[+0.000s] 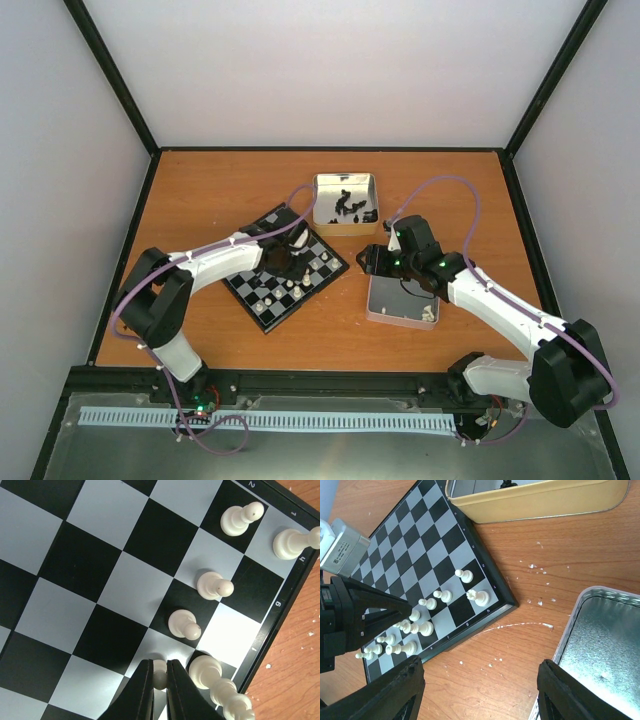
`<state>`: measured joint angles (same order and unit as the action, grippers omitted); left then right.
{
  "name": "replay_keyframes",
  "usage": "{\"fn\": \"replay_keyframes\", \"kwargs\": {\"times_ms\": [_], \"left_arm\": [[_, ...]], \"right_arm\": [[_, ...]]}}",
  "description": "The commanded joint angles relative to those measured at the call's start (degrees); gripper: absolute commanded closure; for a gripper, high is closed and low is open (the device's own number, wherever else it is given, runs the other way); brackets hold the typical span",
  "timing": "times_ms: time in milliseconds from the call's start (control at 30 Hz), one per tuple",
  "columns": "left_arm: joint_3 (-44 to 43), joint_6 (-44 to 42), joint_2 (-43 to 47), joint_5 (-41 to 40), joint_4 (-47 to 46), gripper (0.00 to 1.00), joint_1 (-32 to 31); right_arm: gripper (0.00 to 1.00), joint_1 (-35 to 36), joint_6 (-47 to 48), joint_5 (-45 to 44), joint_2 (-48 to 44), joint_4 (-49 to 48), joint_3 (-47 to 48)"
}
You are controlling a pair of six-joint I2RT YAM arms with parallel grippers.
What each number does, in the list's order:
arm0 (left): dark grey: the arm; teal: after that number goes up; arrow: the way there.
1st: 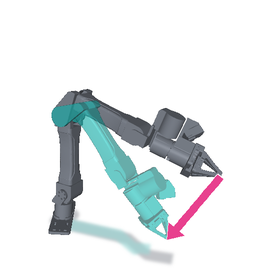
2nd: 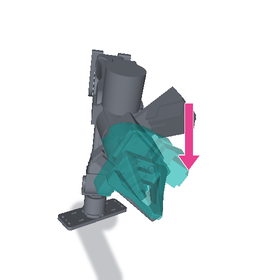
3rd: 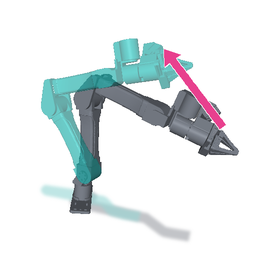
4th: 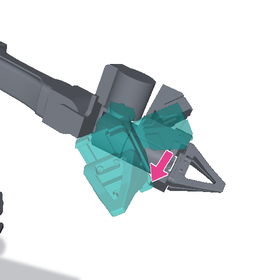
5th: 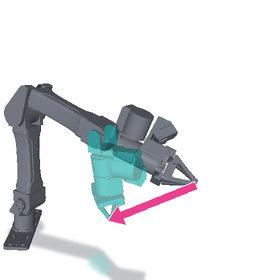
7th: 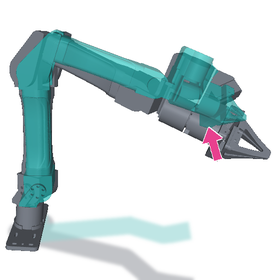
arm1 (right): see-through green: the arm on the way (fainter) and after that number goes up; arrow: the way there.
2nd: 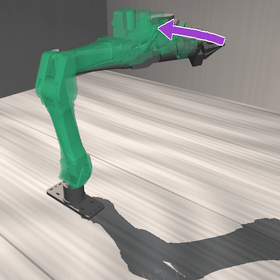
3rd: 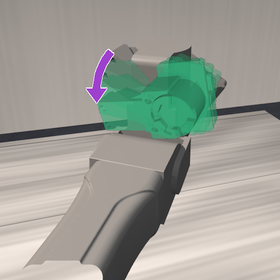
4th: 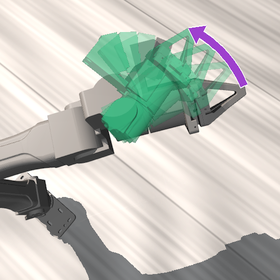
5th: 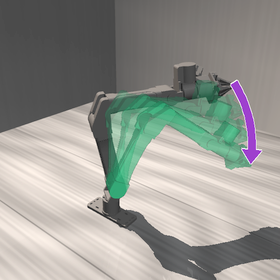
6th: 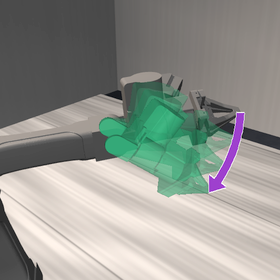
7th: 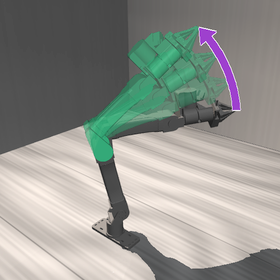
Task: Set up the chess pieces on the board
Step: Place the chess piece on the chessboard.
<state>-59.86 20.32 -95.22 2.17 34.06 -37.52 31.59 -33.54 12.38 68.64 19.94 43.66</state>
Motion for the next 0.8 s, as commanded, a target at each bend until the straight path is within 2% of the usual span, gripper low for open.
{"fn": "replay_keyframes", "kwargs": {"times_ms": [0,433,633,767], "left_arm": [[-0.4,-0.7,-0.7,0.6,-2.3,0.97,-0.4],[0.2,-0.9,-0.8,1.7,-1.6,0.89,-0.4],[-2.1,-0.4,0.8,-0.9,0.7,0.8,-0.4],[-4.0,-0.1,2.7,-3.3,2.0,0.79,-0.3]], "right_arm": [[0.37,0.2,-0.3,-1.1,0.7,-0.2,1.1],[0.38,0.2,-0.6,-1.5,0.5,0.4,1.1],[0.38,0.2,-0.7,-2.4,-1.0,1.6,1.5],[0.38,0.2,-1.3,-4.7,-2.2,3.3,1.9]]}}
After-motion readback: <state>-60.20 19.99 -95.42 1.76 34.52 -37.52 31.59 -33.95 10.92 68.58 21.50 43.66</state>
